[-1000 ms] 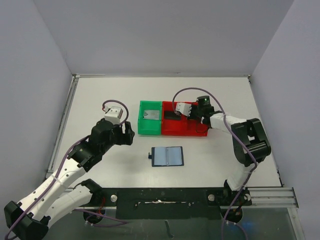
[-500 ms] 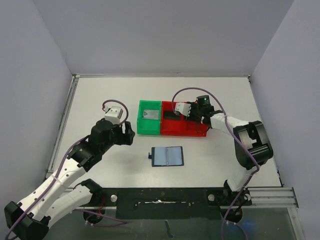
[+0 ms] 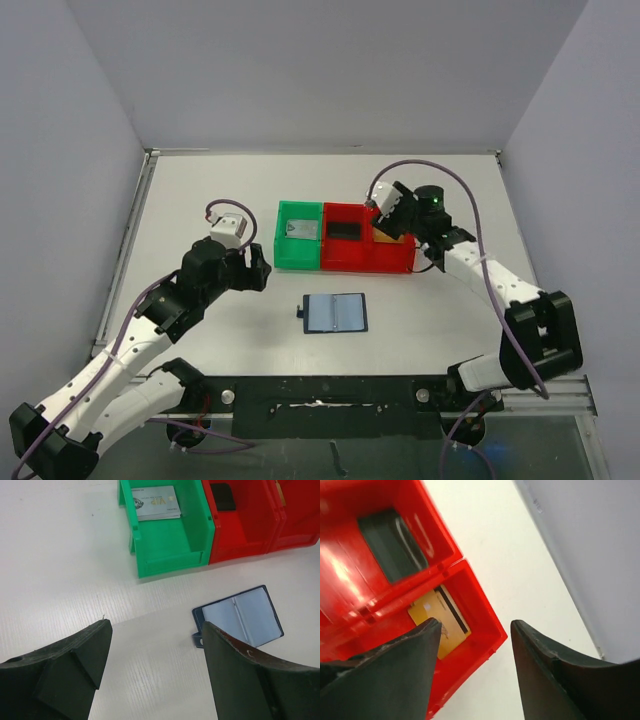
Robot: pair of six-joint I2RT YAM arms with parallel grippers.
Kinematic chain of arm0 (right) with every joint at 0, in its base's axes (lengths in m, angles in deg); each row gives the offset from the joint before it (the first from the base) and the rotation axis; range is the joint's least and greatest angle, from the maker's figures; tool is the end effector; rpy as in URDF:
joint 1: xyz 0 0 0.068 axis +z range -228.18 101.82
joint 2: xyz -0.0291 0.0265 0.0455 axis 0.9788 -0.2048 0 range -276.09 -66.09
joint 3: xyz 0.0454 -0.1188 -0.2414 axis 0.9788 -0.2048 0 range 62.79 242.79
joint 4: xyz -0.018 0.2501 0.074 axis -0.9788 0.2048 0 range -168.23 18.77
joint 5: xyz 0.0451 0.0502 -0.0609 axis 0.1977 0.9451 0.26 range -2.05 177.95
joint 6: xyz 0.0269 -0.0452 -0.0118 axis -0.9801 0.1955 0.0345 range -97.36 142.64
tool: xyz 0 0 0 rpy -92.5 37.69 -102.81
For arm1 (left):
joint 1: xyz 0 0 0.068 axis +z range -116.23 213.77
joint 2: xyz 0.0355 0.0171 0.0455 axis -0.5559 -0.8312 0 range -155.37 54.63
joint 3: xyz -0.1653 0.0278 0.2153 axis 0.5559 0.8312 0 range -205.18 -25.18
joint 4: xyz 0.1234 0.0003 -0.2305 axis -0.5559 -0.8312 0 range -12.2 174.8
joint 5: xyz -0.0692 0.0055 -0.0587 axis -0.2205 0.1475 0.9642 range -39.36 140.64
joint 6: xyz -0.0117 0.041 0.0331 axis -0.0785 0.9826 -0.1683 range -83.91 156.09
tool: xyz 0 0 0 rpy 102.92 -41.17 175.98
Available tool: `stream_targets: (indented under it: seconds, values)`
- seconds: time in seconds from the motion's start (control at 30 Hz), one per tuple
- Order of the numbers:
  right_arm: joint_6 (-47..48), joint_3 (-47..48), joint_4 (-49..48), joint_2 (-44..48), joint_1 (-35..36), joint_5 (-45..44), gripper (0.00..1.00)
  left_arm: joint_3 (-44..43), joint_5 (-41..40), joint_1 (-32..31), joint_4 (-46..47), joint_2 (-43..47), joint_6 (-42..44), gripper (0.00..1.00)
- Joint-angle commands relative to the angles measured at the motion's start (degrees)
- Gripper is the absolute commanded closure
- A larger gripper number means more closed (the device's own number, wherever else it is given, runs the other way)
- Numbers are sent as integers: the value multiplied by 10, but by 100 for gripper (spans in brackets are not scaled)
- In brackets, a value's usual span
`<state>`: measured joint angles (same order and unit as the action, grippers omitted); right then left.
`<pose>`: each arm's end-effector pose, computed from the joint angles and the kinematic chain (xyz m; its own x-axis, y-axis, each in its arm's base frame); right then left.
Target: Take the credit cards out of the card holder
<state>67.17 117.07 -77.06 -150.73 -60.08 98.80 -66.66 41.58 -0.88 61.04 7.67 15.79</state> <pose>0.3114 0.1090 0.2474 -0.0333 -0.7356 -0.6766 -0.6748 0.5159 -0.5277 0.1551 -0.1002 0.2895 -0.5325 -0.0484 -0.8450 0.2813 0.9315 -0.2306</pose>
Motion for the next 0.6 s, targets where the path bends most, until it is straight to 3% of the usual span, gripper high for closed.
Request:
stream_targets:
  seconds: [0.0, 0.1, 0.2, 0.3, 0.37, 0.57]
  values:
    - [-336, -48, -129, 129, 8, 23, 38, 0, 45, 9, 38, 1, 3, 29]
    - [-565, -102, -132, 190, 5, 22, 32, 6, 81, 11, 52, 1, -7, 29]
    - [-703, -142, -97, 228, 1, 27, 28, 11, 123, 14, 72, -5, -18, 29]
    - [-778, -164, -59, 251, -3, 31, 19, 12, 153, 16, 90, -15, -33, 29]
    - [-832, -188, -53, 268, -5, 15, 2, 15, 171, 15, 105, -19, -46, 29]
    - [-916, -308, -172, 321, -10, 89, 2, 69, 225, 15, 199, -20, -129, 33]
